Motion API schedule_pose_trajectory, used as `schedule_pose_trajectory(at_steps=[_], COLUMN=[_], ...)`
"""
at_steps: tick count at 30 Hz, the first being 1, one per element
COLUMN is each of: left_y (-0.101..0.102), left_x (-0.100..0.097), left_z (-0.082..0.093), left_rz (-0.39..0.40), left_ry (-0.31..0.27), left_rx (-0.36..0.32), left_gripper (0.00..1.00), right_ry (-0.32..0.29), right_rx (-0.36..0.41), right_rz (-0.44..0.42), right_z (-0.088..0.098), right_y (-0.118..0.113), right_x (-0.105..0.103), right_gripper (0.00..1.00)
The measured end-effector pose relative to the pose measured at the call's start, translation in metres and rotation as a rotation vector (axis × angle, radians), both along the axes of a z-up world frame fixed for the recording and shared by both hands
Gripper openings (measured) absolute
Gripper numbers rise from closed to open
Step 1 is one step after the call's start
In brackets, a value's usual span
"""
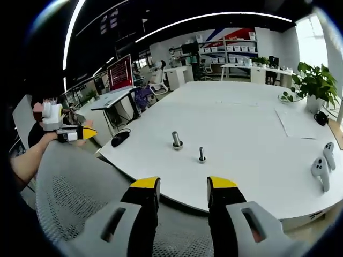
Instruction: Place the washer onto the threaded stud by aligning its center hole with the stud, sliding it down to the base, and recovering from edge contact or off-axis alignment until the washer reaches the visible bottom stop.
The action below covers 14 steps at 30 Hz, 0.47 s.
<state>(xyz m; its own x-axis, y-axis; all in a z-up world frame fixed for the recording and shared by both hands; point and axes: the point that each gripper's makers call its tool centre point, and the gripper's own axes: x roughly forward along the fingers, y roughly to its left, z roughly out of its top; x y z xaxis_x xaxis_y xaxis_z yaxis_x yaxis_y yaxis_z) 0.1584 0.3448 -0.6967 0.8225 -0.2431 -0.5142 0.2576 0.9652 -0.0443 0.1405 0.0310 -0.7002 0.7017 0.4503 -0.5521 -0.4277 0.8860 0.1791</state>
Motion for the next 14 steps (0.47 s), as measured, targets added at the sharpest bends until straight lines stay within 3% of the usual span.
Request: schedule_pose_trajectory(at_steps=[6,14], left_y=[0.0022,0.001], left_x=[0.002,-0.0001], left_z=[0.0037,0.0006], left_rz=[0.024,0.013], left_ry=[-0.028,-0.008], left_rx=[-0.012,-0.004], left_gripper=[0.07,0.06], right_ry=[0.017,0.01], right_rx=[0.0,0.014], right_rz=[0.037,0.032], right_z=[-0.0024,-0.0011], right_y=[0.0039,0.0045], right_x=[-0.0033,-0.0034], right_gripper=[0.36,0.36])
